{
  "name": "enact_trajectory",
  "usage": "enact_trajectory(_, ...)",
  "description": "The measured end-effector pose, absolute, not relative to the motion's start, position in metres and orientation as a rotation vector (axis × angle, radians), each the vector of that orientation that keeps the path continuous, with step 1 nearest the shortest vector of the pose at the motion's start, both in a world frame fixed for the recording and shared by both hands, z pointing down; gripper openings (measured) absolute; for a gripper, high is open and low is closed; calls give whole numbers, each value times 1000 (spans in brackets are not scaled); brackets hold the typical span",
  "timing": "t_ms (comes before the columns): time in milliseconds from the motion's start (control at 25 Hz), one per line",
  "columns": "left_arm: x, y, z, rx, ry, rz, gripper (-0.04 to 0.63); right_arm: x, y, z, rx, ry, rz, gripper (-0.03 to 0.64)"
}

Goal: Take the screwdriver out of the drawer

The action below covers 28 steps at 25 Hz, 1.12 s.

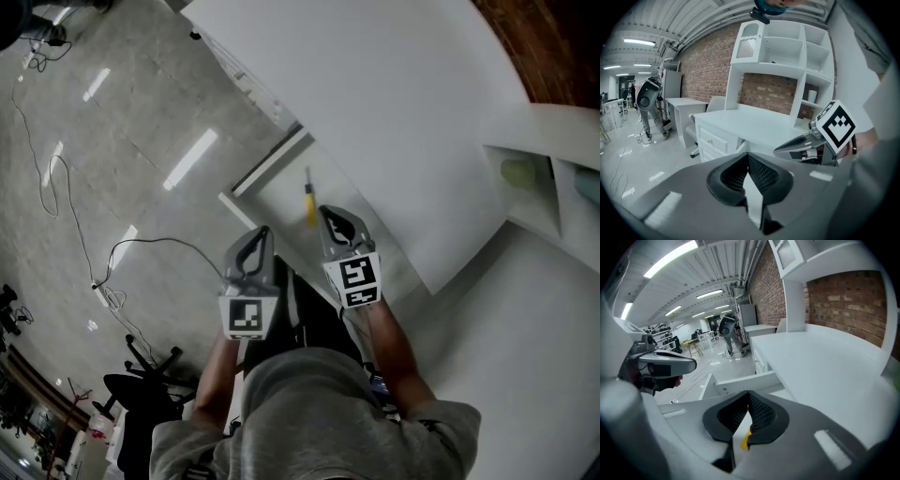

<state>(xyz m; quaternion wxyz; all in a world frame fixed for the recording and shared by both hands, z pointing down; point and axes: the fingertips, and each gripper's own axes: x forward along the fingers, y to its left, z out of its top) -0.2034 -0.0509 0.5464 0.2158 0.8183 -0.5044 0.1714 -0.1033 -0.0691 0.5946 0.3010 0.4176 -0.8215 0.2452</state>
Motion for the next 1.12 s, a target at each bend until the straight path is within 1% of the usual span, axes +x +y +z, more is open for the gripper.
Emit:
enact_trajectory(480, -195, -52, 598, 2203, -1394, 526, 11, -101, -64, 665, 1021, -2131, 738, 6)
enact_trajectory(640, -197, -52, 604, 2196, -1397, 538, 11, -106, -59, 685, 964, -2094, 792, 76)
enact_trajectory(800, -193, -51, 607, 2188, -1396, 537, 11, -108, -52, 710, 912, -2031, 860, 196)
enact_trajectory(880, -192, -50, 608, 2179, -1396, 535, 11, -109, -50, 721, 906, -2002, 878, 227)
enact_trajectory(1120, -192, -49, 613, 2174, -1391, 551, 11, -111, -49, 742, 900, -1957, 908, 239)
